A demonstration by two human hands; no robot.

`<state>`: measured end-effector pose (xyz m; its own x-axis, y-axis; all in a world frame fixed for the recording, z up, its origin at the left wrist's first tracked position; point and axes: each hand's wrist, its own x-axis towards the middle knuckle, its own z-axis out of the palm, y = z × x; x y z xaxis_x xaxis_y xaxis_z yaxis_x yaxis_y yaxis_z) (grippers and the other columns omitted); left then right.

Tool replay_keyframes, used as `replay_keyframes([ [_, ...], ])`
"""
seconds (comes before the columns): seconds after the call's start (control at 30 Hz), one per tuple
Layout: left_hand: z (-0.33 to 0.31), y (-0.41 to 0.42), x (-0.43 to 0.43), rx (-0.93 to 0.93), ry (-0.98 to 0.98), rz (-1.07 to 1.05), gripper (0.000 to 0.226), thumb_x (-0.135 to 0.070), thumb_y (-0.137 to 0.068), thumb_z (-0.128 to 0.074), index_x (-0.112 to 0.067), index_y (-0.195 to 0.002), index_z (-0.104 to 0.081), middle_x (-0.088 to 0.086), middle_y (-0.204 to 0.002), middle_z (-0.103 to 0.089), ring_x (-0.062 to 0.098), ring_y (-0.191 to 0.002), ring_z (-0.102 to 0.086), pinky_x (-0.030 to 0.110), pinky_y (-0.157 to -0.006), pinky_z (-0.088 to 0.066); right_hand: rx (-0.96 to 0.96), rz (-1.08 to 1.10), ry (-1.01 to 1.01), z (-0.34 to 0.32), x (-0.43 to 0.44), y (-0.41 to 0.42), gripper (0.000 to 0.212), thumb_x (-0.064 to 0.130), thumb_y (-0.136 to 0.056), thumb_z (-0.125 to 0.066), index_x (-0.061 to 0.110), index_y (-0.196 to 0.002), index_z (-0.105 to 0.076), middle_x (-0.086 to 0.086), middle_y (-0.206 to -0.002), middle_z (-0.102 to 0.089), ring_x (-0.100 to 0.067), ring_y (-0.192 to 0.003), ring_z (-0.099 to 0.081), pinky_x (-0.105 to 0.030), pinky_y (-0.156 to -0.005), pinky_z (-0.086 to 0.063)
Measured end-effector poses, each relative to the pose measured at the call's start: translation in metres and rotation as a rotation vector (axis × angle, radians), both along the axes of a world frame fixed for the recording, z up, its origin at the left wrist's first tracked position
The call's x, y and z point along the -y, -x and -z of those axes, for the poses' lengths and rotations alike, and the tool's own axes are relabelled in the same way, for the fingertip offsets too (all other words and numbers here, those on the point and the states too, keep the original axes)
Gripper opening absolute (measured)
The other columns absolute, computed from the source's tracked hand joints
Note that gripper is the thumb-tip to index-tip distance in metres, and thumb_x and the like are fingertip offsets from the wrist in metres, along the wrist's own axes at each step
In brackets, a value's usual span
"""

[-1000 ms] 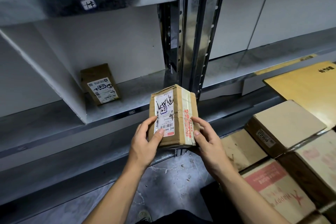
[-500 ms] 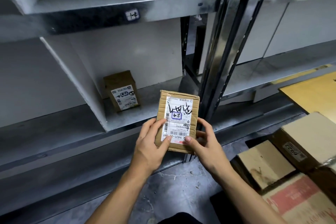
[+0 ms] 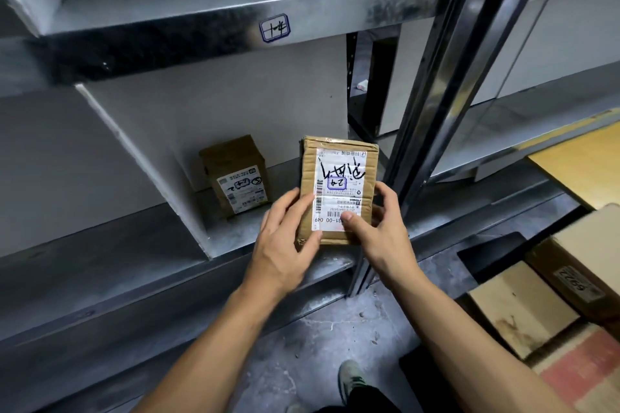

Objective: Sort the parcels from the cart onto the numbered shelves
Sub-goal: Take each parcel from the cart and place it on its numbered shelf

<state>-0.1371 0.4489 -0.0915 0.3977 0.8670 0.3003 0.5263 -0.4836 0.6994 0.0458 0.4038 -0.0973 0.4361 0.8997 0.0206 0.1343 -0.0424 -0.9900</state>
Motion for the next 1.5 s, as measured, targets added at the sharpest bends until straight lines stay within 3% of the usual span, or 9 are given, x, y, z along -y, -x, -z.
replay_keyframes([
  [0.2,-0.010,0.010,-0.033,-0.199,-0.026,-0.034,0.053,-0.041,-0.088,-0.053,-0.026,-0.138,-0.048,-0.006,-0.138,-0.044,0.013,-0.129,-0.040,0.033,-0.110,-0.033,0.091,-0.022,-0.016,-0.003,-0.057,-0.031,0.063,0.038,-0.083,-0.076,0.073,-0.116,-0.035,0.037,-0.113,-0.063,0.011,-0.111,-0.057,-0.035,-0.102,-0.048],
  [0.37,-0.011,0.020,-0.051,-0.436,-0.054,-0.067,0.052,-0.042,-0.088,-0.049,-0.024,-0.137,-0.049,-0.003,-0.134,-0.051,0.019,-0.122,-0.045,0.037,-0.107,-0.037,0.138,-0.057,-0.016,0.012,-0.108,-0.050,0.072,0.032,-0.087,-0.076,0.036,-0.145,-0.032,0.025,-0.118,-0.055,-0.006,-0.117,-0.055,-0.031,-0.104,-0.039],
  [0.5,-0.009,0.020,-0.058,-0.482,-0.016,-0.120,0.052,-0.042,-0.090,-0.048,-0.024,-0.138,-0.048,-0.001,-0.135,-0.051,0.022,-0.123,-0.046,0.040,-0.107,-0.037,0.131,-0.112,0.007,0.018,-0.140,-0.055,0.067,0.035,-0.088,-0.075,0.030,-0.142,-0.037,0.027,-0.114,-0.051,-0.005,-0.116,-0.052,-0.027,-0.097,-0.037],
  [0.67,-0.003,0.011,-0.065,-0.517,-0.004,-0.173,0.050,-0.038,-0.090,-0.053,-0.024,-0.138,-0.048,0.002,-0.135,-0.052,0.024,-0.123,-0.047,0.041,-0.107,-0.038,0.059,-0.213,-0.009,0.028,-0.167,-0.060,0.057,0.021,-0.090,-0.074,0.040,-0.129,-0.037,0.027,-0.111,-0.054,0.023,-0.094,-0.057,-0.001,-0.070,-0.046],
  [0.83,0.001,0.001,-0.065,-0.520,0.022,-0.215,0.050,-0.038,-0.092,-0.053,-0.026,-0.139,-0.046,0.001,-0.136,-0.050,0.022,-0.126,-0.044,0.038,-0.107,-0.037,0.075,-0.276,0.028,0.045,-0.178,-0.066,0.058,0.025,-0.089,-0.073,0.033,-0.135,-0.039,0.007,-0.129,-0.061,-0.009,-0.113,-0.060,-0.030,-0.095,-0.050],
  [0.97,0.004,-0.003,-0.061,-0.508,0.047,-0.240,0.049,-0.036,-0.092,-0.054,-0.027,-0.140,-0.045,-0.001,-0.136,-0.049,0.020,-0.125,-0.043,0.035,-0.107,-0.036,0.143,-0.328,0.073,0.056,-0.181,-0.071,0.068,0.017,-0.087,-0.076,0.035,-0.139,-0.036,0.015,-0.125,-0.059,-0.007,-0.114,-0.059,-0.023,-0.093,-0.049],
  [1.13,0.006,-0.004,-0.057,-0.499,0.060,-0.254,0.049,-0.040,-0.092,-0.050,-0.029,-0.140,-0.043,-0.005,-0.137,-0.046,0.016,-0.127,-0.041,0.035,-0.107,-0.037,0.195,-0.313,0.127,0.066,-0.182,-0.073,0.065,0.019,-0.089,-0.073,0.040,-0.137,-0.035,0.005,-0.130,-0.064,-0.020,-0.122,-0.059,-0.045,-0.105,-0.047],
  [1.33,0.007,-0.001,-0.054,-0.512,0.059,-0.252,0.049,-0.040,-0.094,-0.049,-0.031,-0.141,-0.040,-0.006,-0.140,-0.043,0.015,-0.129,-0.038,0.034,-0.109,-0.034,0.174,-0.298,0.167,0.053,-0.175,-0.073,0.068,0.025,-0.088,-0.076,0.028,-0.144,-0.038,0.000,-0.138,-0.060,-0.022,-0.125,-0.057,-0.045,-0.108,-0.045],
  [1.5,0.008,0.000,-0.052,-0.554,0.017,-0.210,0.049,-0.039,-0.095,-0.047,-0.030,-0.142,-0.039,-0.007,-0.140,-0.042,0.016,-0.126,-0.038,0.034,-0.107,-0.034,0.499,-0.179,0.200,0.045,-0.132,-0.069,0.051,0.035,-0.096,-0.063,0.011,-0.139,-0.049,-0.015,-0.132,-0.059,-0.033,-0.122,-0.055,-0.035,-0.096,-0.043],
])
